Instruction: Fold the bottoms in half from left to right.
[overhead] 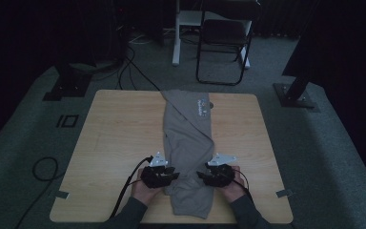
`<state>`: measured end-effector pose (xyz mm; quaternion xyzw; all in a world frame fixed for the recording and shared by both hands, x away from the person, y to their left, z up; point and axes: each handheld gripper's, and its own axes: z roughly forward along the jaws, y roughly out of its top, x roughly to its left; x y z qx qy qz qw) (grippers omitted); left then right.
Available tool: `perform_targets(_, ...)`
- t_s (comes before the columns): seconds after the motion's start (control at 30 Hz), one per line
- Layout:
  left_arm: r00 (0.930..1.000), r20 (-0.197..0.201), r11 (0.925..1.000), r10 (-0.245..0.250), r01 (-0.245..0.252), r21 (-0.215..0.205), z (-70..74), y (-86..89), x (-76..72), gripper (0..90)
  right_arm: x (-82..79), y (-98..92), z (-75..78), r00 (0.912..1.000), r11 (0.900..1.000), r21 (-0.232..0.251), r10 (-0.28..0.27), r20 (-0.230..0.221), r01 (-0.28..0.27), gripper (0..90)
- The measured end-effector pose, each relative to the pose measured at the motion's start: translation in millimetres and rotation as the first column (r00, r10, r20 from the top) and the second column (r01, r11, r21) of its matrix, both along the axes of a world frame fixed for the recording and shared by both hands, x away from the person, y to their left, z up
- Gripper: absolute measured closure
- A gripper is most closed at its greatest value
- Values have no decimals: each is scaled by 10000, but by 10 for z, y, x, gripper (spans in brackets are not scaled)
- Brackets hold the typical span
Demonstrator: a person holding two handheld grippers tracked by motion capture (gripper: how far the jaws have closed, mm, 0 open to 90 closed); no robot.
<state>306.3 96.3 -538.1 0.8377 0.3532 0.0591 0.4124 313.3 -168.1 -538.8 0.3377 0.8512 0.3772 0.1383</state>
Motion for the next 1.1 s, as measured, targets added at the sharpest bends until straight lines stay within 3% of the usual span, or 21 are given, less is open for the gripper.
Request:
perform_targets(0.07,9998,-194,9995,35,-29,299,-85,-50,34,669,-20,82,-62,9999,9979,-626,154,12,-153,484)
perform_targets(0.1,9998,-192,9993,0,7,378,-107,-69,41,668,-15,97,-78,9999,9973,-713,153,-17,-154,484)
perform_targets(0.3,9999,-133,9998,92,-90,161,-137,-71,137,666,120,100,-116,10000,9987,-506,9,20,-8,488)
perform_targets(0.5,9984,235,9973,517,-528,508,-134,-112,387,687,330,100,-129,9993,9986,-393,-337,140,342,488)
perform_targets(0.67,9971,246,9948,718,-734,705,-117,-136,567,684,490,73,-132,9978,9973,-339,-651,155,656,489)
perform_targets(0.8,9964,-21,9957,853,-852,368,-96,-119,646,603,601,51,-132,9966,9963,-283,-814,121,817,495)
perform_targets(0.93,9952,-92,9949,978,-980,-259,-30,15,565,562,611,10,-94,9947,9945,-149,-1032,-6,1032,544)
perform_targets(1.03,9948,-26,9937,1022,-1022,-463,12,97,504,555,585,-24,-49,9944,9942,193,-1057,-27,1057,577)
perform_targets(1.1,9930,-164,9909,1170,-1178,-644,55,226,427,547,525,-33,54,9975,9941,823,-703,-91,708,648)
